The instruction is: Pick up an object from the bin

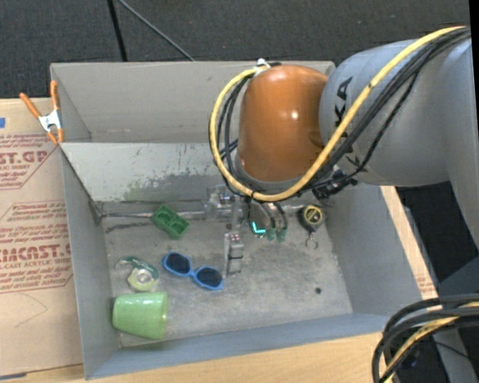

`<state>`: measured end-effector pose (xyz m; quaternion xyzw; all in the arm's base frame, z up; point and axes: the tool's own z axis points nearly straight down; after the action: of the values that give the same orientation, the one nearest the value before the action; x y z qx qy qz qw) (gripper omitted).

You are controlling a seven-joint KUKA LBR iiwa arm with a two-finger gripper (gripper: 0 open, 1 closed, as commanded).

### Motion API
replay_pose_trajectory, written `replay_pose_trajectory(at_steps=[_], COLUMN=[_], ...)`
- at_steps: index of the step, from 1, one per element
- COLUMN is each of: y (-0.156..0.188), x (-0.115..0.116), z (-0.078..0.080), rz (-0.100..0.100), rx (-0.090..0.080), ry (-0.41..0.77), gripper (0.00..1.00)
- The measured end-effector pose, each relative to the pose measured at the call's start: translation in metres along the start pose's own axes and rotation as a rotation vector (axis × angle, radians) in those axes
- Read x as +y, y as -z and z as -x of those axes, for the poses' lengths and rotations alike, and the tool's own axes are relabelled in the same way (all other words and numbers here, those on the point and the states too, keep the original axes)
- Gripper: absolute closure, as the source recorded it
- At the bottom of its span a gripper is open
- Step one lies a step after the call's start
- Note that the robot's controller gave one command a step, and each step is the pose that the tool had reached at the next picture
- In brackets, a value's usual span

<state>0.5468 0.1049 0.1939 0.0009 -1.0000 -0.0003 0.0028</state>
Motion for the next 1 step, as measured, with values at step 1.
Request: replay_pose_trajectory(at_steps=[1], y=[-0.1255], x=[0.0060], z=[-0.0162], rz=[-0.001], rx=[0.001], ry=[-0.041], gripper=[0.00])
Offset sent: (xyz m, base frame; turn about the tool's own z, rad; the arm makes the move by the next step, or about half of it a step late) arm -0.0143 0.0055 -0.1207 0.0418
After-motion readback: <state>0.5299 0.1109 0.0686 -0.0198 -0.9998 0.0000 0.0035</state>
